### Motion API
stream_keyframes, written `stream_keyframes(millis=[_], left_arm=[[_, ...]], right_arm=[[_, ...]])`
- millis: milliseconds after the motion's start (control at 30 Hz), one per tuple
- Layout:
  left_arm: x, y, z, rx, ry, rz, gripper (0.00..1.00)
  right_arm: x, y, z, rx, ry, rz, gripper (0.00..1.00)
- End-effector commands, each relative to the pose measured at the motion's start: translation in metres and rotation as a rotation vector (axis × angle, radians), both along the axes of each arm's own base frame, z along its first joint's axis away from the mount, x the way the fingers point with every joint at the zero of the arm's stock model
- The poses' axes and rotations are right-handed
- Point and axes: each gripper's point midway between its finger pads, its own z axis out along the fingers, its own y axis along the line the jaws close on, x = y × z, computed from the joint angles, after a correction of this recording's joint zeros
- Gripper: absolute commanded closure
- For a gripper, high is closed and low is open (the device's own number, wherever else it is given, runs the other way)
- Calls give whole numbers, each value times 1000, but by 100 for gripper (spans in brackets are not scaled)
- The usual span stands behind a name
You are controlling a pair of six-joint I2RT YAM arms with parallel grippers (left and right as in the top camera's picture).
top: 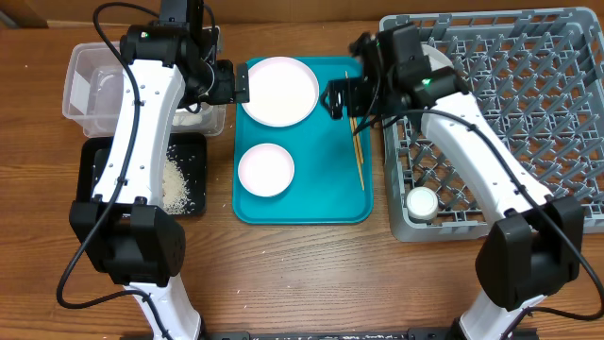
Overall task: Sort waste into correct bins and load items into the dishwasher
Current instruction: 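Reach the right gripper back to the pink bowl and grasp its rim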
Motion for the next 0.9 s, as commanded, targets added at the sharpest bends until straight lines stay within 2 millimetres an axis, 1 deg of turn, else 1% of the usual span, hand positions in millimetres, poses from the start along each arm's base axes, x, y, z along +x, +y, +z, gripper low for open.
stream_keyframes(millis=[0, 67, 133, 167, 267, 400, 467, 633, 700, 800, 833, 867], left_arm=[[0, -1, 22, -3, -54, 0, 0], [0, -1, 22, -3, -54, 0, 0], [0, -1, 22, -3, -54, 0, 0], [0, -1, 22, -3, -54, 0, 0], [0, 0, 22, -3, -54, 2, 0], [0, -1, 22, -3, -54, 2, 0], [0, -1, 22, -3, -54, 2, 0], [0, -1, 22, -3, -54, 2, 0], [0, 0, 22, -3, -54, 2, 0], [0, 0, 22, -3, -54, 2, 0], [0, 0, 22, -3, -54, 2, 0], [0, -1, 22, -3, -54, 2, 0]], right_arm=[[-32, 28, -22, 100, 138, 47, 21], [-41, 36, -37, 91, 162, 40, 31], [-45, 39, -54, 67, 192, -42, 38], [-46, 40, -63, 54, 201, -87, 39], [-54, 49, -79, 31, 207, -162, 40], [-63, 62, -88, -28, 177, -206, 41], [-66, 64, -96, -66, 173, -234, 41], [-79, 71, -130, -91, 266, -235, 43], [-83, 74, -142, -86, 309, -222, 47], [-84, 74, -145, -76, 329, -218, 56], [-83, 73, -143, -74, 327, -220, 60], [-81, 73, -141, -73, 326, -222, 69]])
